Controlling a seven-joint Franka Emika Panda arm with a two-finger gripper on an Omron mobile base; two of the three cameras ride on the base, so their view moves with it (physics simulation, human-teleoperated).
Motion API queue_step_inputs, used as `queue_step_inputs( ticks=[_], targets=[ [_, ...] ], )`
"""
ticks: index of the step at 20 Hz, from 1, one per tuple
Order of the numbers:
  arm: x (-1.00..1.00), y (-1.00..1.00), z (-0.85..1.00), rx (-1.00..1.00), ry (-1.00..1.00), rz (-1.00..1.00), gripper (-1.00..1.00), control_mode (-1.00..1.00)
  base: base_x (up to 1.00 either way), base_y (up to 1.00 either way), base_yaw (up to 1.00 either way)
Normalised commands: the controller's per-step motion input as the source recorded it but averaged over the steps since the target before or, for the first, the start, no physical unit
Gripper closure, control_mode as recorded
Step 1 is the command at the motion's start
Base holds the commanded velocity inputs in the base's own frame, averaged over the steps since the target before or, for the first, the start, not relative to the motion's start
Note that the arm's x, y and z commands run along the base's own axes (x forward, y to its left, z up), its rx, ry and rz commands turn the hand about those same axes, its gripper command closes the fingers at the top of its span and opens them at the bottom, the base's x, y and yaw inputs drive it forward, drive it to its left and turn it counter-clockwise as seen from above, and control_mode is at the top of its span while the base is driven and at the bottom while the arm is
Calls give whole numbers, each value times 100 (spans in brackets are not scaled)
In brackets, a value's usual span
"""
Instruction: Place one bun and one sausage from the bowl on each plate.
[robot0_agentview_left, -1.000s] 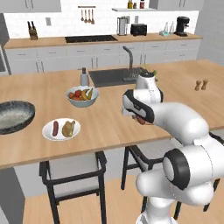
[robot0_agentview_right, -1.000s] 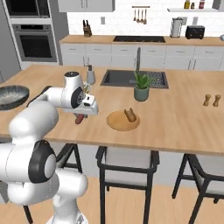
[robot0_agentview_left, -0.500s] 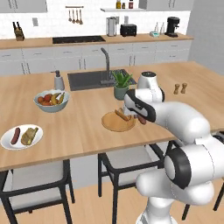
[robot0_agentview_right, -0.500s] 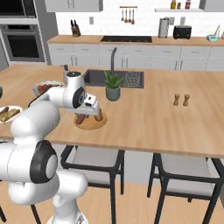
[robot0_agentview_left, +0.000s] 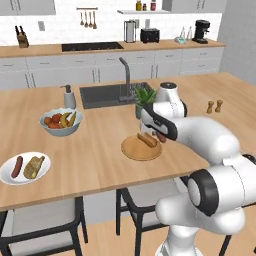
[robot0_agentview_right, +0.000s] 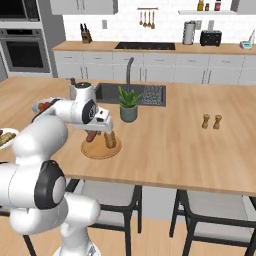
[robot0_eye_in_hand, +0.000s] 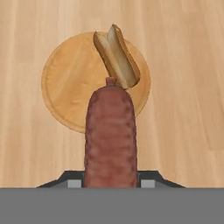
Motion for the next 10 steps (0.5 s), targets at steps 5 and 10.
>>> queue_step_inputs(
  ticks=[5,10],
  targets=[
    [53,57,-47,-3,0,3,100,-100,0,0,0],
    [72,54,-57,0,0,3,100,-100,0,0,0]
  ],
)
